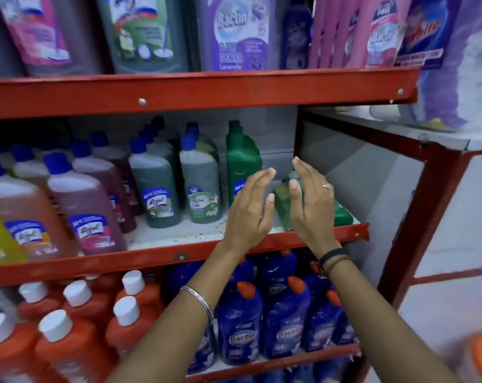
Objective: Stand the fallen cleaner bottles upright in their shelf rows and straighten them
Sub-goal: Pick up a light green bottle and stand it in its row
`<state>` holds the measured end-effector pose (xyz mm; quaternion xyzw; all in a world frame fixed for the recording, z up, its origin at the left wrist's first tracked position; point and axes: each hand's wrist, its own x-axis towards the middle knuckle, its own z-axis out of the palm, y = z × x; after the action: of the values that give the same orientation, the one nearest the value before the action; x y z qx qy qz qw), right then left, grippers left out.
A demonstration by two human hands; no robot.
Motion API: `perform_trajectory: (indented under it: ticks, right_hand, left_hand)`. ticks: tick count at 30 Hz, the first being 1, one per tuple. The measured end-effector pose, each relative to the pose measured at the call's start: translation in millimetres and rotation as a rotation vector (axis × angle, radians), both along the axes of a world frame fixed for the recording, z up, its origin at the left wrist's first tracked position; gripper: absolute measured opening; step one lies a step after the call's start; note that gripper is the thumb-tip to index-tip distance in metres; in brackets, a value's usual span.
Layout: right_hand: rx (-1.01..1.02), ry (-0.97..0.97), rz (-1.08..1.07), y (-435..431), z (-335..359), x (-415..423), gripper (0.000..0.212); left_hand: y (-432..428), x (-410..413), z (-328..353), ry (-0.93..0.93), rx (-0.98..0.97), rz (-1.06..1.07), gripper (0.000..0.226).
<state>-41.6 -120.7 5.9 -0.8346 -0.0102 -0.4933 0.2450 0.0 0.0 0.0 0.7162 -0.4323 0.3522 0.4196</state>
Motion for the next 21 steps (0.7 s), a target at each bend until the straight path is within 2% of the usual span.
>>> perform_trajectory:
  ticks: [5, 8, 12, 15, 18, 21]
  right_hand:
    - [0.247, 0.011, 0.021, -39, -15, 6, 0.052]
    - [0.315, 0.063, -0.020, -65, -18, 15, 0.045]
    - [0.383, 0.394, -0.127, -99, -19, 43, 0.045]
    - [0.433, 0.639, -0.085, -117, -17, 61, 0.045]
    - [0.443, 0.767, -0.034, -125, -9, 78, 0.035]
    - [0.538, 0.832, -0.021, -125, 1, 91, 0.041]
  left_hand:
    - [-53, 6, -17, 0.195, -0.023, -0.061, 0.035]
    - [-83, 18, -22, 0.358, -0.028, 0.003, 0.038]
    - [-117, 46, -27, 0.691, 0.031, 0.098, 0.048]
    - [-128, 57, -25, 0.925, 0.113, 0.090, 0.060]
    - [-138, 57, -21, 1.013, 0.106, 0.068, 0.053]
    - [-137, 58, -16, 1.108, 0.023, -0.006, 0.045]
